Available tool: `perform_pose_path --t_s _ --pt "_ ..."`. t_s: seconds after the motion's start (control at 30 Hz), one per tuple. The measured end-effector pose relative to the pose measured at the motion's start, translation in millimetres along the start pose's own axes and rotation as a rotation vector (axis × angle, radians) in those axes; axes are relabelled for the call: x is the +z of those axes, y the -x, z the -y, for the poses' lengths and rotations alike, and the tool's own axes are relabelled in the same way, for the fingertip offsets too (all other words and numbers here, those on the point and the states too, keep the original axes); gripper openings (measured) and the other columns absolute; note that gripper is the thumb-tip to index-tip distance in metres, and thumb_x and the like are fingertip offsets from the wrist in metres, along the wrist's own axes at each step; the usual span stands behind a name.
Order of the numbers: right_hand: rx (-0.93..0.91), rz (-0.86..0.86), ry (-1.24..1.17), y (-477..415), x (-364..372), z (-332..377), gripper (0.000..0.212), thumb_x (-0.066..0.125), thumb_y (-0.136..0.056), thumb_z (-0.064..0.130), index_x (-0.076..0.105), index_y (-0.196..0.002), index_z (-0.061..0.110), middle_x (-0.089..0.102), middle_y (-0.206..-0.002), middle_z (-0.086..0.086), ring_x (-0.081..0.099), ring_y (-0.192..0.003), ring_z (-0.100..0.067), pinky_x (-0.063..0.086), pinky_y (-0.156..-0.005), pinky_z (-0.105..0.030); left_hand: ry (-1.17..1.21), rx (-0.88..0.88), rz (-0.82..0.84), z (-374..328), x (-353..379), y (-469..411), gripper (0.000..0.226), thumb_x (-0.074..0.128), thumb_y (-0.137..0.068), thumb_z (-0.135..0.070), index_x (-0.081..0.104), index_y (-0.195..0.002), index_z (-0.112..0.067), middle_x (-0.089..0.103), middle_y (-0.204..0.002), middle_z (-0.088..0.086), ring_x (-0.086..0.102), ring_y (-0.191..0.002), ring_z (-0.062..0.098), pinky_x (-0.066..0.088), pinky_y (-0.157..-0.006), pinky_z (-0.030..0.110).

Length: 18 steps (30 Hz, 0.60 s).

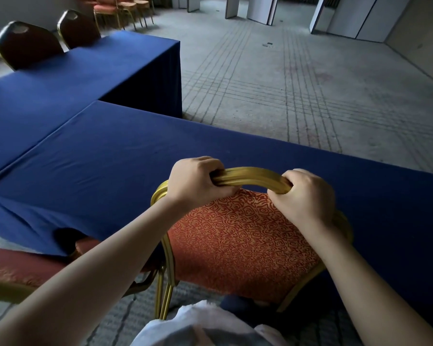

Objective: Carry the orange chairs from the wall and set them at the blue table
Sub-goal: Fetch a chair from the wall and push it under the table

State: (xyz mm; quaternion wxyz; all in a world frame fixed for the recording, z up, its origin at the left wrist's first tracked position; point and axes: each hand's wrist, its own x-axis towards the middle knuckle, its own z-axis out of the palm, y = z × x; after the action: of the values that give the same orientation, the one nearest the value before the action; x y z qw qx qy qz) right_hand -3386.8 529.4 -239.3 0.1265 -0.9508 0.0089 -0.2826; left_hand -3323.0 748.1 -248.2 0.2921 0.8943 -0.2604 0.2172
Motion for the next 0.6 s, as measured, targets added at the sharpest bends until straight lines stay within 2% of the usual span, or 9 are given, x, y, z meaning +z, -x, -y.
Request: perform_pose_path --t_s 0.37,0.5,0.6 --pt "0.045 -0.007 0.020 21 1 -8 0.038 0.070 -0.074 0.024 0.040 -0.051 0.021 0.041 -0.051 0.007 0.034 -0.044 -0.011 0.016 -0.049 -0.017 0.007 0.045 0.052 -4 13 4 0.039 0.064 -0.068 -0.065 0.060 -0.064 -0.026 0.054 -0.058 -0.011 0.050 -0.049 0.008 0.038 -0.045 0.023" --pt "0.065 -0.028 0.029 30 -3 -24 0.039 0.069 -0.074 0.022 0.038 -0.050 0.020 0.039 -0.049 0.008 0.031 -0.043 -0.010 0.015 -0.047 -0.017 -0.004 0.093 0.065 -19 24 4 0.040 0.062 -0.070 -0.065 0.058 -0.064 -0.026 0.052 -0.057 -0.012 0.047 -0.047 0.007 0.033 -0.043 0.019" --pt "0.077 -0.029 0.026 32 -1 -29 0.038 0.068 -0.074 0.024 0.040 -0.050 0.018 0.041 -0.050 0.007 0.035 -0.043 -0.012 0.019 -0.044 -0.018 -0.016 0.076 0.088 -21 25 5 0.035 0.067 -0.069 -0.061 0.055 -0.064 -0.028 0.053 -0.058 -0.012 0.047 -0.048 0.007 0.030 -0.043 0.017"
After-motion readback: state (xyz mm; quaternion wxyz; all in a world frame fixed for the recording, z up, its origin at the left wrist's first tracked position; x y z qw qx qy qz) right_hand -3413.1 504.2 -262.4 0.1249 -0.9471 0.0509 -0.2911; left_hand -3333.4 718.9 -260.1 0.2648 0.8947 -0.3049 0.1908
